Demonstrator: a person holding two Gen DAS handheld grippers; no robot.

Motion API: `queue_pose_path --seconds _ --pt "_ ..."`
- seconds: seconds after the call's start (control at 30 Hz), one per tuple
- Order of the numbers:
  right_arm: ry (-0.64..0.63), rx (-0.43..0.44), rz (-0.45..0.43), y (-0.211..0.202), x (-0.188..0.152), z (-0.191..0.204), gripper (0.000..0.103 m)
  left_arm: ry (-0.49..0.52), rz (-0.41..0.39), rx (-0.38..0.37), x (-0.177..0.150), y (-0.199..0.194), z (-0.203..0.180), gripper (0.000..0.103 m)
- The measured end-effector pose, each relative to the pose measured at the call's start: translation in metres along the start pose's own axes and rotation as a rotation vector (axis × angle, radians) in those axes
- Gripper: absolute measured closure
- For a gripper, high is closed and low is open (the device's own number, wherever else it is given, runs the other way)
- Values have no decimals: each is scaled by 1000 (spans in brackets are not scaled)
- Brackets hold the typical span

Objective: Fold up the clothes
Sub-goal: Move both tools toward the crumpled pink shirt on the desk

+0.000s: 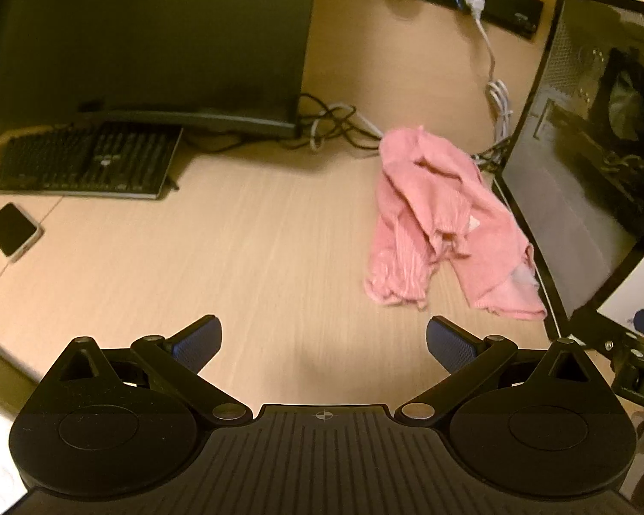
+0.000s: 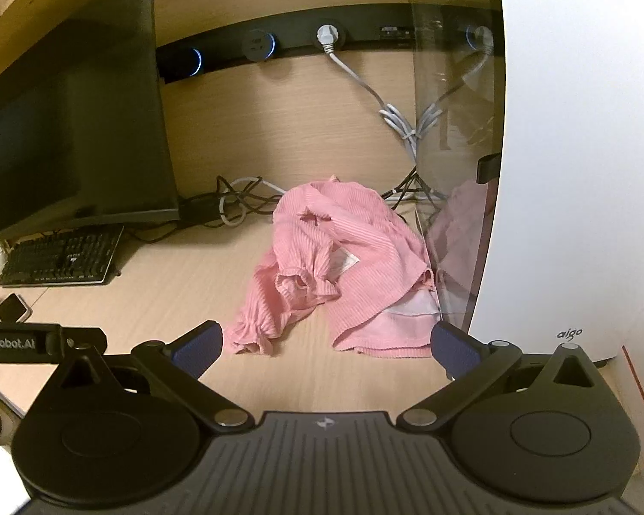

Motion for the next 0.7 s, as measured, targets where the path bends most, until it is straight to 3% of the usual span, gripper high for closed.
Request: queue_pose_path --seconds 0.3,0.43,0.7 --pt "-29 -8 -81 -13 3 -3 0 29 62 -35 -14 -5 9 0" --pt "-28 8 -67 -17 5 -13 0 36 72 17 -14 -5 -13 0" --pt "-43 -13 -65 -19 5 0 0 76 64 -9 -11 -8 -14 0"
Point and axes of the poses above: each gripper's, at about its wrist camera, not at the fingertips, and y roughly the way its jaws point, z to its left, x to its top, the point moved 7 cm from there along y, roughly the way its jaws point, and after that the axes turned 6 degrees about -z, right-handed, at the moved point
